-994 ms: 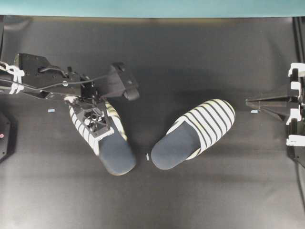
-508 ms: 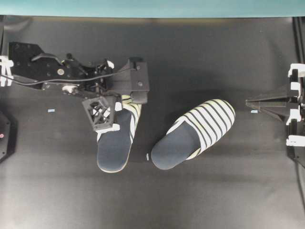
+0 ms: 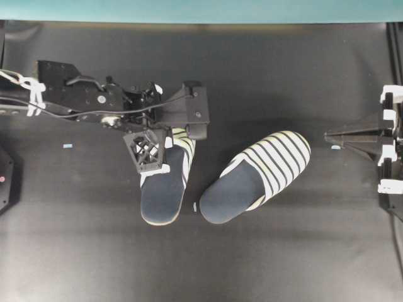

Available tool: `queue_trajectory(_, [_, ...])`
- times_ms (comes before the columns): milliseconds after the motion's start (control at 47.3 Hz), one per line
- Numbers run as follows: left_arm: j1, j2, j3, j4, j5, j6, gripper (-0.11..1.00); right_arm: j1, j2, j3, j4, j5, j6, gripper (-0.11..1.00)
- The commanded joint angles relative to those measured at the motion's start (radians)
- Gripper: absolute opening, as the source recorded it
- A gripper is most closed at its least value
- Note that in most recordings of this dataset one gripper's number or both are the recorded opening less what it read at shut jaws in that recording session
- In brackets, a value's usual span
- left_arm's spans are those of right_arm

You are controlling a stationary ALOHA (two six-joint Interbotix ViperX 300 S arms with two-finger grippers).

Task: Arrange the slippers with the left arm.
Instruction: 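Rotate the held left slipper so its toe points forward, straightening it, then release the left slipper and move the left gripper to the right slipper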

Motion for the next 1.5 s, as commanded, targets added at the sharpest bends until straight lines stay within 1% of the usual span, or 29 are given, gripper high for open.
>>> queue_trajectory(0, [-0.002,0.006,-0.015,0.003,-0.018,0.002,0.01,0.0,0.003,-0.008,0.0,-0.011,-0.002,0.01])
queue_trajectory(233, [-0.002,0.029,0.012,0.003,-0.086,0.005,0.01,0.0,0.002,-0.006,0.0,-0.009,0.0,0.01])
queue_trajectory(381, [-0.002,0.034,0.026,0.002,-0.089,-0.003,0.01,0.0,0.0,-0.006,0.0,-0.006,0.003,0.01])
queue_trajectory(613, [-0.018,0.035,0.021,0.002,-0.112,-0.008,0.02,0.0,0.002,-0.003,0.0,-0.006,0.003,0.01])
queue_trajectory(677, [-0.023,0.037,0.021,0.0,-0.132,-0.012,0.05,0.0,0.002,-0.002,0.0,-0.006,0.003,0.01])
queue_trajectory(761, [-0.023,0.037,0.021,0.0,-0.138,-0.029,0.14,0.0,0.0,-0.002,0.0,-0.006,0.003,0.01])
queue_trajectory(952, [-0.018,0.037,0.025,0.0,-0.13,-0.1,0.36,0.0,0.002,0.0,0.0,-0.006,0.003,0.01])
queue_trajectory(1058, [-0.018,0.037,0.029,0.0,-0.13,-0.092,0.47,0.002,0.0,0.002,0.0,-0.008,0.003,0.01])
queue_trajectory(1121, [-0.023,0.034,0.031,0.0,-0.13,-0.072,0.55,0.002,0.002,0.005,0.0,-0.008,0.005,0.01])
queue_trajectory(1227, [-0.037,0.032,0.035,0.0,-0.129,-0.021,0.79,0.0,0.002,0.008,0.002,-0.008,0.006,0.01])
queue_trajectory(1290, [-0.052,0.032,0.029,0.0,-0.127,0.011,0.88,0.0,0.002,0.009,0.002,-0.009,0.006,0.01])
queue_trajectory(1332, [-0.061,0.031,0.023,0.0,-0.127,0.031,0.91,0.0,0.0,0.011,0.002,-0.009,0.006,0.01])
queue_trajectory(1396, [-0.075,0.021,0.003,0.0,-0.13,0.072,0.91,0.0,0.0,0.014,0.0,-0.009,0.006,0.01])
queue_trajectory(1481, [-0.101,0.006,-0.041,0.0,-0.14,0.146,0.91,0.002,0.0,0.014,0.0,-0.011,0.006,0.01])
